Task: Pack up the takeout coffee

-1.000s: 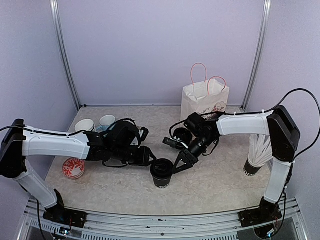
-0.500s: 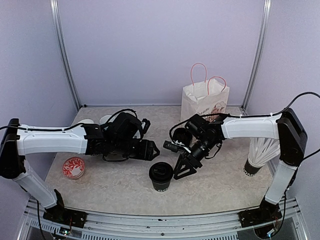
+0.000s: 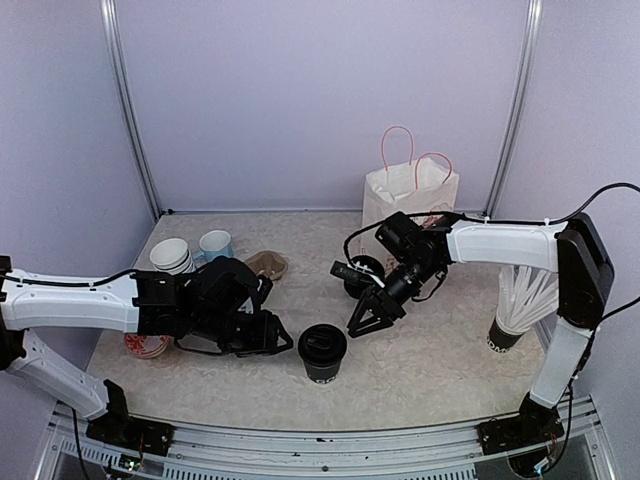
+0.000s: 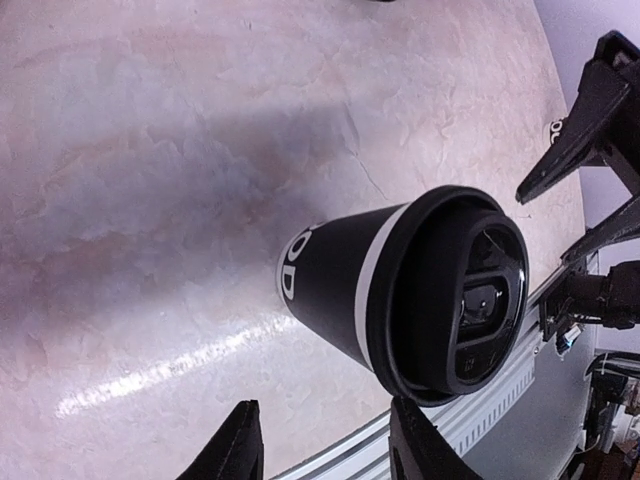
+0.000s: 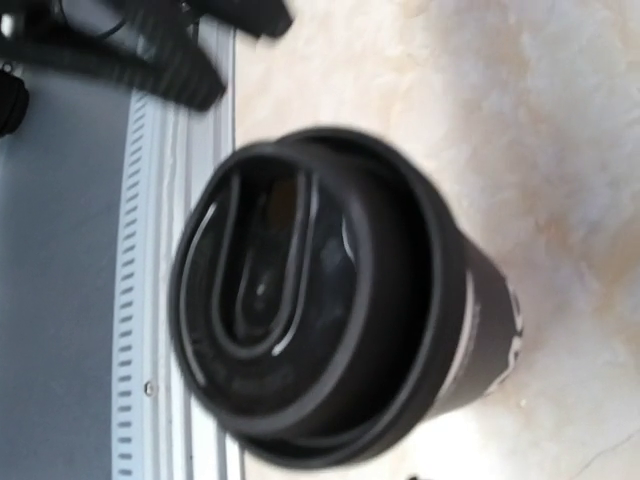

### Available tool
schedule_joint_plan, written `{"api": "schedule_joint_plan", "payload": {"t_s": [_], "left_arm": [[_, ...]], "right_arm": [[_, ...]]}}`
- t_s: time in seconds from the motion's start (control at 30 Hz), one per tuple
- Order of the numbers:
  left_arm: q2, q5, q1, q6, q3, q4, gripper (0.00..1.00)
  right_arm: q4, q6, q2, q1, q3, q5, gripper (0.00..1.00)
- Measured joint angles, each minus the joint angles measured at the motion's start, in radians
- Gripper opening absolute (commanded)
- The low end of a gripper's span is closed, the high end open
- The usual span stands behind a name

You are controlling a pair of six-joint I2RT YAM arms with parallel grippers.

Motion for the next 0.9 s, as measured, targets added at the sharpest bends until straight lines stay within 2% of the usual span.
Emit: {"api": "schedule_joint_plan", "payload": {"t_s": [0.3, 0.9], "left_arm": [[0.0, 0.05, -0.01, -0.069, -0.055, 0.094, 0.38], [0.071, 0.119, 0.038, -0.05, -0.063, 0.194, 0.33]], "right_arm": [[-0.002, 0.028, 0.085, 0.0, 0.047, 0.002, 0.35], [-0.007, 0.065, 0.125, -0.002, 0.071, -0.026, 0.31]]}}
